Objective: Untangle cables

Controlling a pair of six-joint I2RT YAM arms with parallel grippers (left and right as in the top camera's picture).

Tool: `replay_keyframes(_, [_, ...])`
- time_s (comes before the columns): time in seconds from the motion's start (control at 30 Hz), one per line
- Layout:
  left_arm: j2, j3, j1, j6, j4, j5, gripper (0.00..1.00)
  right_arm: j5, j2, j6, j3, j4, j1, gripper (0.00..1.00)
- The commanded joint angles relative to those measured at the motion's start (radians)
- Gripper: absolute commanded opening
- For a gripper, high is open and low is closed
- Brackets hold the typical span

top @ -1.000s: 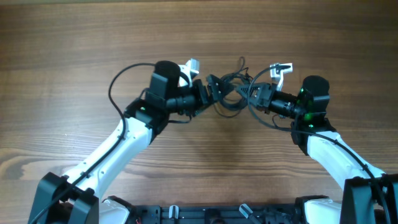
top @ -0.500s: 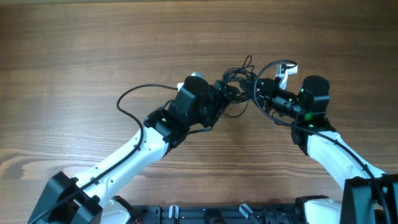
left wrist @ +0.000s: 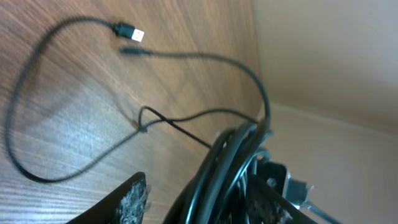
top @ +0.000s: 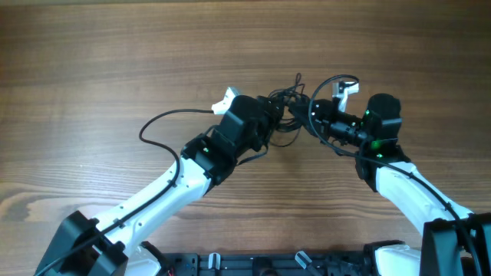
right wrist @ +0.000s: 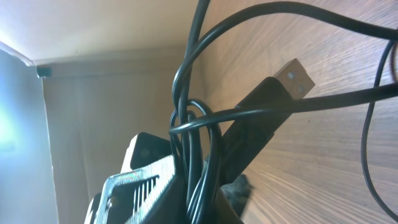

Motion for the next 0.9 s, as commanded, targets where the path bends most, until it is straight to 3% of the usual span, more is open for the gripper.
replay_keyframes(0.0, [0.037, 0.009, -0.026, -0.005, 0.002, -0.023, 0.43, 0.035, -0.003, 0.017, 0.002, 0.013, 0.011, 0.04])
replay_keyframes(0.03, [0.042, 0.009, -0.029, -0.005, 0.002, -0.023, 0.32, 0.036, -0.003, 0.016, 0.002, 0.013, 0.011, 0.04])
replay_keyframes(0.07, [0.045, 0.009, -0.029, 0.000, 0.002, -0.024, 0.07, 0.036, -0.003, 0.014, 0.002, 0.012, 0.011, 0.04])
replay_keyframes(0.1, [0.045, 0.009, -0.029, 0.003, 0.000, -0.024, 0.04, 0.036, -0.003, 0.011, 0.002, 0.011, 0.011, 0.09])
replay_keyframes(0.17, [0.045, 0.009, -0.016, 0.006, -0.006, -0.022, 0.04, 0.035, -0.003, -0.047, 0.002, 0.011, 0.010, 0.35])
replay_keyframes(0.23, [0.042, 0.009, 0.007, 0.058, -0.005, 0.019, 0.04, 0.027, -0.003, -0.175, 0.002, -0.006, 0.005, 0.75])
replay_keyframes(0.3, [0.037, 0.009, 0.045, 0.174, -0.003, 0.089, 0.04, 0.003, -0.003, -0.280, 0.002, -0.061, -0.012, 0.96])
replay_keyframes(0.33, [0.036, 0.009, 0.061, 0.241, -0.001, 0.122, 0.04, -0.011, -0.003, -0.321, 0.002, -0.090, -0.026, 1.00])
replay_keyframes(0.47, [0.032, 0.009, 0.159, 0.728, 0.002, 0.481, 0.04, -0.134, -0.003, -0.529, 0.002, -0.114, -0.106, 1.00])
replay_keyframes(0.57, [0.032, 0.009, 0.232, 0.924, 0.002, 0.820, 0.04, -0.259, -0.003, -0.693, 0.002, -0.113, -0.184, 1.00])
replay_keyframes(0.7, [0.032, 0.009, 0.300, 1.060, 0.002, 1.064, 0.04, -0.333, -0.003, -0.793, 0.002, -0.111, -0.238, 1.00])
replay_keyframes(0.87, [0.032, 0.009, 0.300, 1.098, -0.003, 1.088, 0.04, -0.348, -0.003, -0.850, 0.002, -0.100, -0.228, 1.00])
